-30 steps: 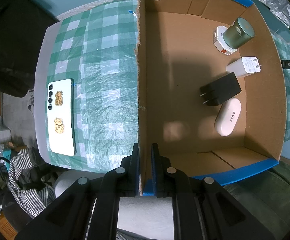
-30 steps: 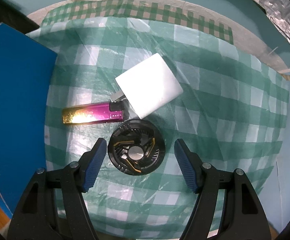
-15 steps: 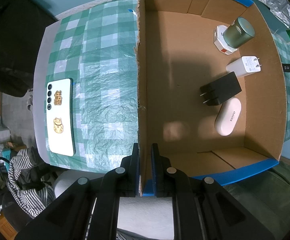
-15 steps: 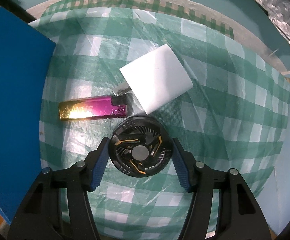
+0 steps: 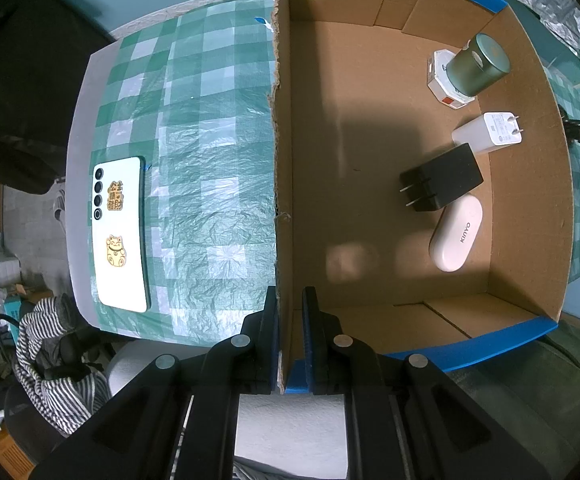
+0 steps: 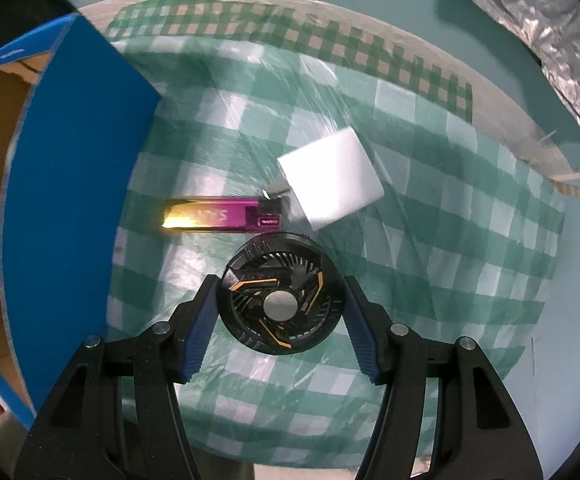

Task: Organize rigid objects
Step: 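Grasp the black desk fan with the right gripper, then carry the black fan into the box and release it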

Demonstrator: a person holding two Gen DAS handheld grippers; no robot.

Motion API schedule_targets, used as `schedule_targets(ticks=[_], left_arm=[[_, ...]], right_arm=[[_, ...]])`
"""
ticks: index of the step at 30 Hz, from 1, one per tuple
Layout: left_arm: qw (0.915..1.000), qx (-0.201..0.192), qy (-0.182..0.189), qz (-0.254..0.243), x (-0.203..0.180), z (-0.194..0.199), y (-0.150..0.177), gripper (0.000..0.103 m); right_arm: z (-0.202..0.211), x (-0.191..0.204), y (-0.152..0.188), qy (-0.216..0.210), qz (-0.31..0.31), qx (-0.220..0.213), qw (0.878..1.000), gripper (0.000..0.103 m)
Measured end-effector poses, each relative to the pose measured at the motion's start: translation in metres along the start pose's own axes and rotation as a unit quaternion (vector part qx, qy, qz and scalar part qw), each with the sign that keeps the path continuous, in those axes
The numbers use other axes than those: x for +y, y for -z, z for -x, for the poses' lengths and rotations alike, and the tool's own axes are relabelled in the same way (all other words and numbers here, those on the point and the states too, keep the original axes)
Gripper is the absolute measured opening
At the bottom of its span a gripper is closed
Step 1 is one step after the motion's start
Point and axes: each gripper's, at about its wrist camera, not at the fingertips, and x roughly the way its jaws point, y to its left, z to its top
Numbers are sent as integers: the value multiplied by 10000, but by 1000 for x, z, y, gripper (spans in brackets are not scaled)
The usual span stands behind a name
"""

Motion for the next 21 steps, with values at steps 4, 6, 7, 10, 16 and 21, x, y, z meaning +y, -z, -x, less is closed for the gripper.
schedule_targets(ticks=[4,6,7,10,16,21], left_arm=[[10000,2,3,1,0,0,0,10],[10000,2,14,13,0,0,0,10],[10000,4,17,15,0,0,0,10],[10000,7,22,12,-1,-1,0,10],[10000,7,29,16,-1,-1,-1,10],[10000,10,38,22,-1,0,-3,10]], right_arm=[[18,7,-1,-13,177,-56,9998,61],[26,10,-1,-27,251,-98,9996,61],[31,12,-2,-35,299,-121,9995,61],[45,19,-2,-55,406,-212,9989,61],[66,29,-7,-178,569,-359,9976,61],[79,41,-14,-275,764,-432,9958,61]])
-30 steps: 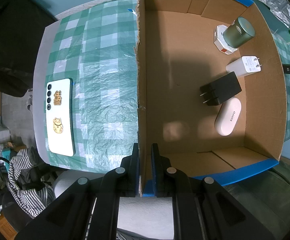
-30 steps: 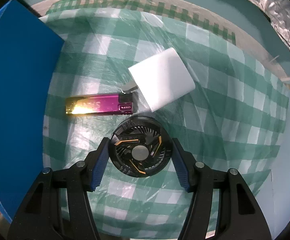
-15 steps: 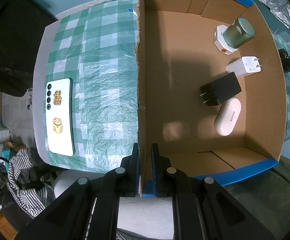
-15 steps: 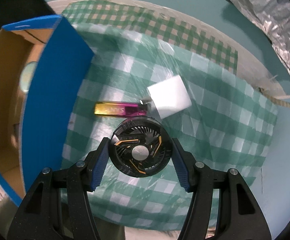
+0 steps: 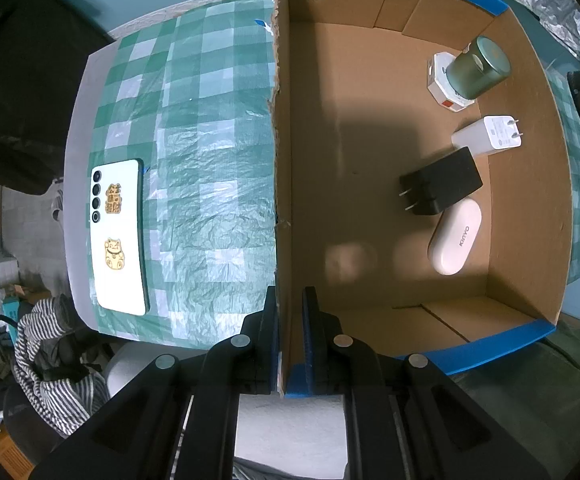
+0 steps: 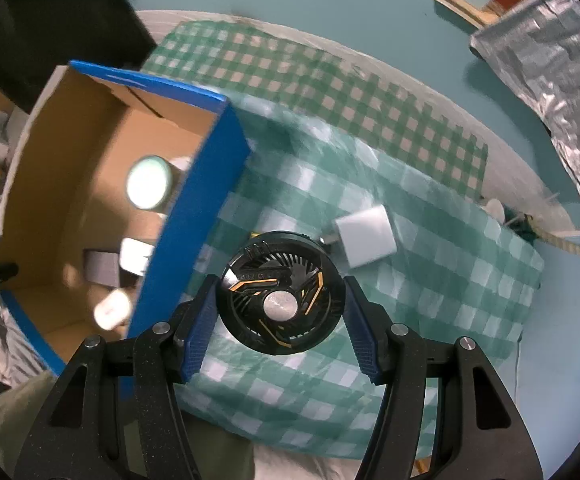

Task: Organize rigid objects
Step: 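Carry the black fan into the box and release it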

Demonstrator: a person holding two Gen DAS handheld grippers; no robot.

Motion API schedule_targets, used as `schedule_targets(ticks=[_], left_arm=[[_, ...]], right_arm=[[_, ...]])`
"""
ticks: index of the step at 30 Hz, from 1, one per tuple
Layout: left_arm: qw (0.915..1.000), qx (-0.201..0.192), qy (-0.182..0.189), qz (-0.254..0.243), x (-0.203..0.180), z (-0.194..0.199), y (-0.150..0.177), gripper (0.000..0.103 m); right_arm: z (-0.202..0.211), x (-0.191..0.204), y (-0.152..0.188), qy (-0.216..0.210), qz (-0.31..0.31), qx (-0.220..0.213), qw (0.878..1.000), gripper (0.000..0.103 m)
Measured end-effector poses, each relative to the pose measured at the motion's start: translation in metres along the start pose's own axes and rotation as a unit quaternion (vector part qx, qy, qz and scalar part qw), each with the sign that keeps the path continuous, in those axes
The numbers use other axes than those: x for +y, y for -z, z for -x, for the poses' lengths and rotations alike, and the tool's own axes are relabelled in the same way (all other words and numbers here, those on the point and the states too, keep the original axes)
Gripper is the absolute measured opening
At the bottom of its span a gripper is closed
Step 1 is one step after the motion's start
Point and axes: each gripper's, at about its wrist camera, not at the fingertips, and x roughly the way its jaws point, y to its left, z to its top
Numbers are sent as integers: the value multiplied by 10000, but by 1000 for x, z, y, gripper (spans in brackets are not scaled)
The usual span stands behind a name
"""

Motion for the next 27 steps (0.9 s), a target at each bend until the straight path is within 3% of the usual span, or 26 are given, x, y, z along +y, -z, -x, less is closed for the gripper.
schedule_targets(ticks=[14,27], left_arm=[[10000,1,15,10,-1,0,-2,10],[10000,3,32,33,-4,1,-3,10]], right_arm=[[14,57,-21,-216,746,-129,9969,61],[-6,105,-32,-198,1395,31,9900,61]])
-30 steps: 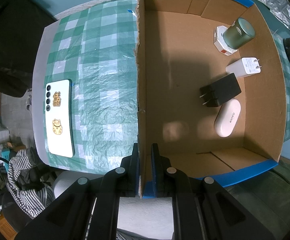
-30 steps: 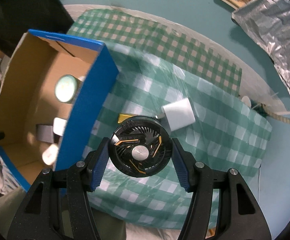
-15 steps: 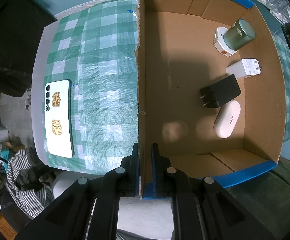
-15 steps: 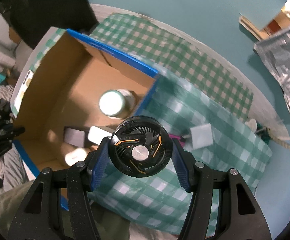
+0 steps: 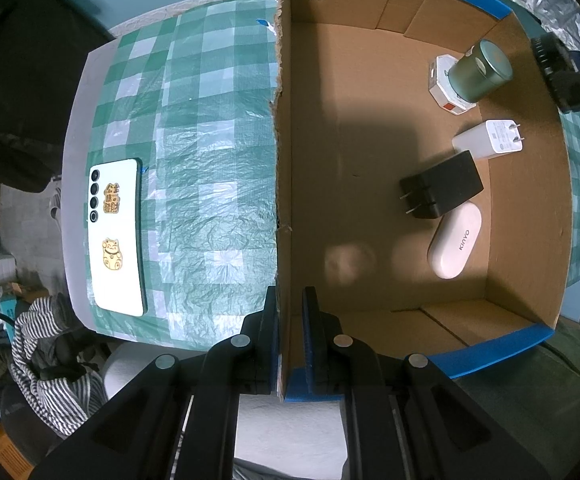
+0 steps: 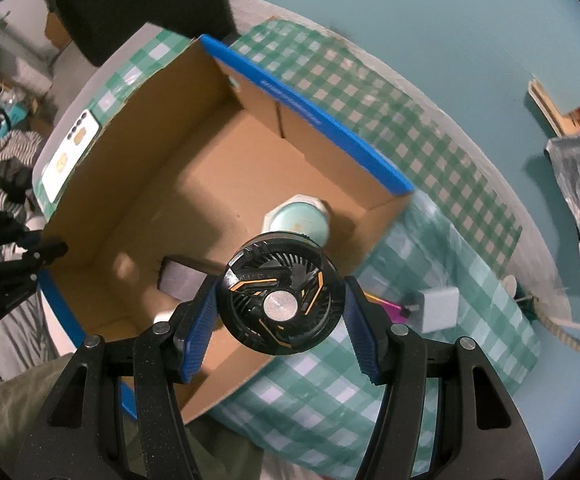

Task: Organize rigid objects
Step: 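Carry the black fan into the box and release it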

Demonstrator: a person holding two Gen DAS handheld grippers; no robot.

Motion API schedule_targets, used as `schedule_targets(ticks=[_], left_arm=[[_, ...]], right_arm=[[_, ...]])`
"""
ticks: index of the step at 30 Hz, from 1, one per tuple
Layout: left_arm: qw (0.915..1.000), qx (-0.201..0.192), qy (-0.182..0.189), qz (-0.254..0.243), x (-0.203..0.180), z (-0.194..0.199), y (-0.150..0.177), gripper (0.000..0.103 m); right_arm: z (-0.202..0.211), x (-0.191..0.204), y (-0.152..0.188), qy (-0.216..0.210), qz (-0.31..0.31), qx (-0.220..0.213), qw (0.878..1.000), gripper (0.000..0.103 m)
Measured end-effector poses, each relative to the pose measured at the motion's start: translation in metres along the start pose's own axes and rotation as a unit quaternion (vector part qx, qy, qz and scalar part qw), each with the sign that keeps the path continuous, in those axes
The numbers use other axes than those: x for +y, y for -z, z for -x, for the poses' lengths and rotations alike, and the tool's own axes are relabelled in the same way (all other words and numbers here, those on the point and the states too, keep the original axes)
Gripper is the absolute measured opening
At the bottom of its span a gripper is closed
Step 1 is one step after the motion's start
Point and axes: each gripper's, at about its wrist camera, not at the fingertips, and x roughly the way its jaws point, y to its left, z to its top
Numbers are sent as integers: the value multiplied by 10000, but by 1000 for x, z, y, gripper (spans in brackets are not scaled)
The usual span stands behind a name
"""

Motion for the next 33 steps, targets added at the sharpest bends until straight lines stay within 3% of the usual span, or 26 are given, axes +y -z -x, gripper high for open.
schedule_targets(ticks=[18,28,33], left_arm=[[10000,25,22,-1,2,-1,-2,10],[10000,48,39,0,4,-2,-1,10],[10000,66,40,-17,5,-3,-2,10]], right_arm=[[-39,21,-6,37,337,328,9989,61],[-38,17,-2,-19,257,171,9995,61],[-29,17,-5,3,287,-56,9996,70]])
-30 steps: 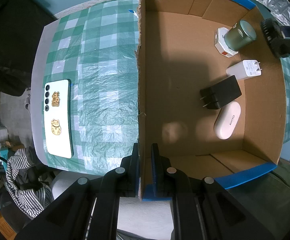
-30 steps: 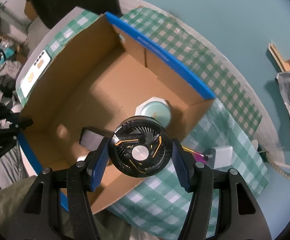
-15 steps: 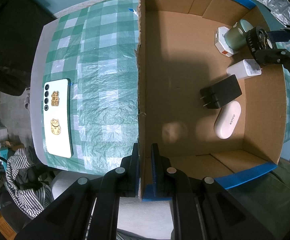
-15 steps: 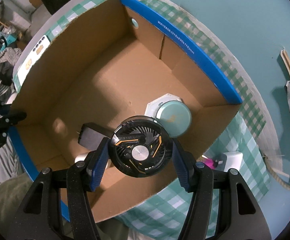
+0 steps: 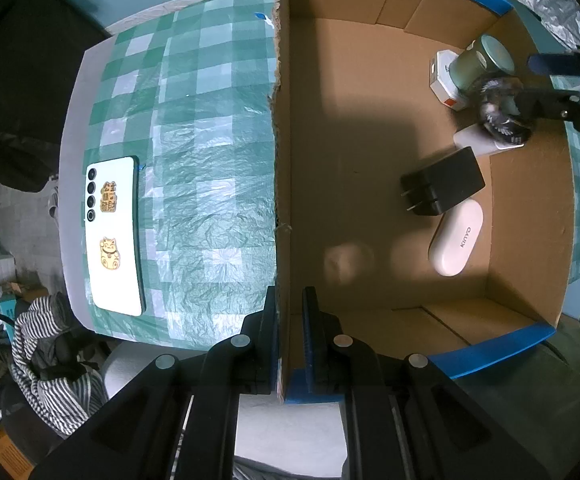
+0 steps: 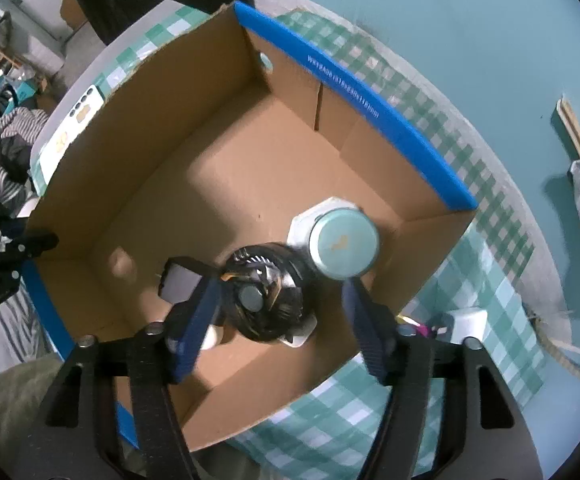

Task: Organize rigid objects
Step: 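Carry the black fan into the box and release it, then move the right gripper back over the white square charger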

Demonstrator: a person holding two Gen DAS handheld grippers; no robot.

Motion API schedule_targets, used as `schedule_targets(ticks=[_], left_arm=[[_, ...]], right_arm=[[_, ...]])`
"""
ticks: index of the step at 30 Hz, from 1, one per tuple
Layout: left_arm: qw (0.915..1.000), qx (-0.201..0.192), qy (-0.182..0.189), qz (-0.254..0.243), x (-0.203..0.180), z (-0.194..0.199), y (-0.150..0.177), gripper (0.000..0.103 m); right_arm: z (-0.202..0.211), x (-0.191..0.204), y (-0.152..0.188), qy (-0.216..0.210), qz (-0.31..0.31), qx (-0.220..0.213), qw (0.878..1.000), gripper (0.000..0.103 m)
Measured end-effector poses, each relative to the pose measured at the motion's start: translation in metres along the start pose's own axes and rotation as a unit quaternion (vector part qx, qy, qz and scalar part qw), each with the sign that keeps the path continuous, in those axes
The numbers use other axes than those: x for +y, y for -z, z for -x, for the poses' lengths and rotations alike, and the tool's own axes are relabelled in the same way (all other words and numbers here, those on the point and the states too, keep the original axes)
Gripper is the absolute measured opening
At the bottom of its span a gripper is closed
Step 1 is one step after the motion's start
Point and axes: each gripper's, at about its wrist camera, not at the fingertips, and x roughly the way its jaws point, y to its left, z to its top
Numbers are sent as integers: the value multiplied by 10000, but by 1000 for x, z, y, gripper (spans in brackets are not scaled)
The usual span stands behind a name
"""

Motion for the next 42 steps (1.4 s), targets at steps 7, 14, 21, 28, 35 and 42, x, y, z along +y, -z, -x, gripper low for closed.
schedule_targets(ticks=[7,14,21,28,35,42], left_arm=[[10000,-7,11,7,0,1,-1,10],[10000,-3,7,0,0,2,-2,10],[10000,-11,8,-3,0,3,-2,10],[10000,-11,-3,-10,-1,2,-2,10],[10000,-20,-15,-19,-1,3,-2,10],[10000,-17,-20,-13,0,4,0,10]], right_arm=[[12,-10,1,-95,-256,-71,9996,70],[31,-32,12,-131,-712,-133,9973,70],[40,-66,27,-25,-1179,-138,9929,71],[39,-107,44,94,-1742,-24,9847,71],[21,-149,58,125,-2366,178,9714,71],[-11,-196,72,-89,-3368,455,9404,71]])
